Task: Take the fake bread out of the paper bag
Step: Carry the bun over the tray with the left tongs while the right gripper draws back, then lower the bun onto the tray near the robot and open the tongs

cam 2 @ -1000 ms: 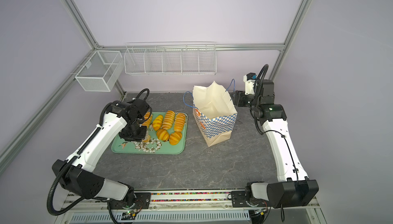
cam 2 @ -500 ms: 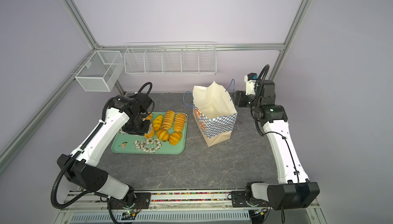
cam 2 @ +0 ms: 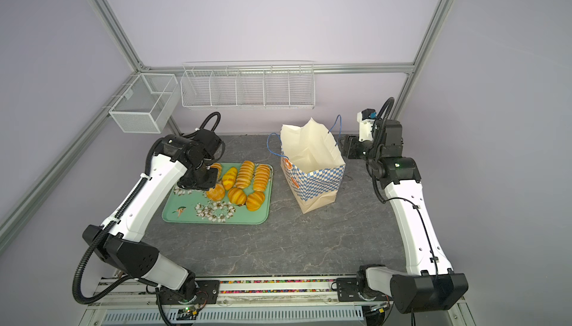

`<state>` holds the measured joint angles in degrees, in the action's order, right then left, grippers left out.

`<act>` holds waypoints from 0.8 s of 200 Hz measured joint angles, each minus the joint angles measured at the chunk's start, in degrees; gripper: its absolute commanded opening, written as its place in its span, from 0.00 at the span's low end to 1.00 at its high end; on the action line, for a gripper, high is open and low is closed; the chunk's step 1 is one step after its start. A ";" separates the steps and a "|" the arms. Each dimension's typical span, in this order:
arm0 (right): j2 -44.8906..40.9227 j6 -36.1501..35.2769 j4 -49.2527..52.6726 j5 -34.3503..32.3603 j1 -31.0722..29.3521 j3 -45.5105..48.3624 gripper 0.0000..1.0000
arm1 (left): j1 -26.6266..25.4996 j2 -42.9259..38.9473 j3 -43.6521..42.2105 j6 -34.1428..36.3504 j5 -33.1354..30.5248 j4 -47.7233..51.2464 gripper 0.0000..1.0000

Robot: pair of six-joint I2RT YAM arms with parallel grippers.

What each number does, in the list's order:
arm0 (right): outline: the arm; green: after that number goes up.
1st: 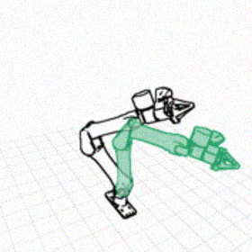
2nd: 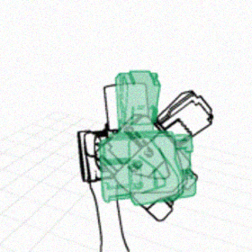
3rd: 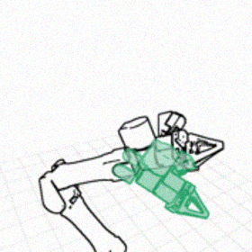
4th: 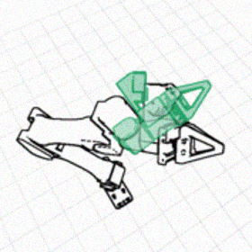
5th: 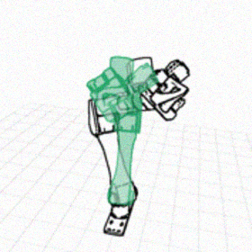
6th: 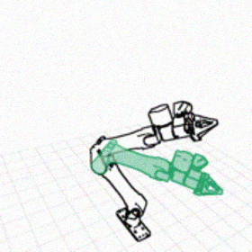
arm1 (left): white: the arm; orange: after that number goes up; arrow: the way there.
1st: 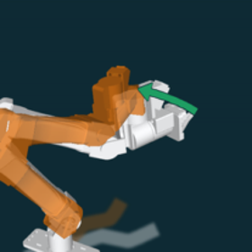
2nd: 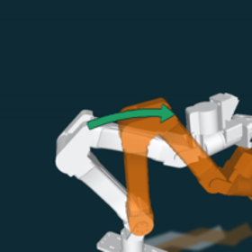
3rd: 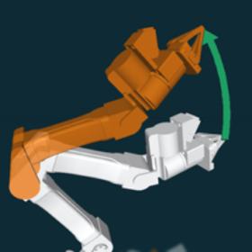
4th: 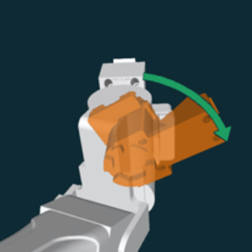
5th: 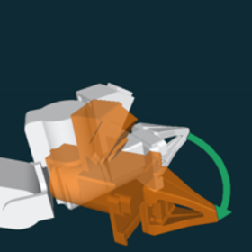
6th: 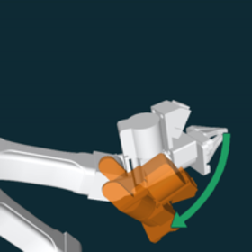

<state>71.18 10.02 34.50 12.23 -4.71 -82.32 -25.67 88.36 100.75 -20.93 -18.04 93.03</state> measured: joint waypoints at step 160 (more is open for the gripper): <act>-13.77 0.68 0.90 1.07 -1.92 20.72 0.57 | 8.94 -22.21 -30.14 -6.21 15.61 -14.58 0.38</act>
<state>57.41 10.70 35.40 13.30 -6.63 -61.60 -16.73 66.15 70.61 -27.14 -2.44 78.46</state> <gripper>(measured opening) 0.573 0.384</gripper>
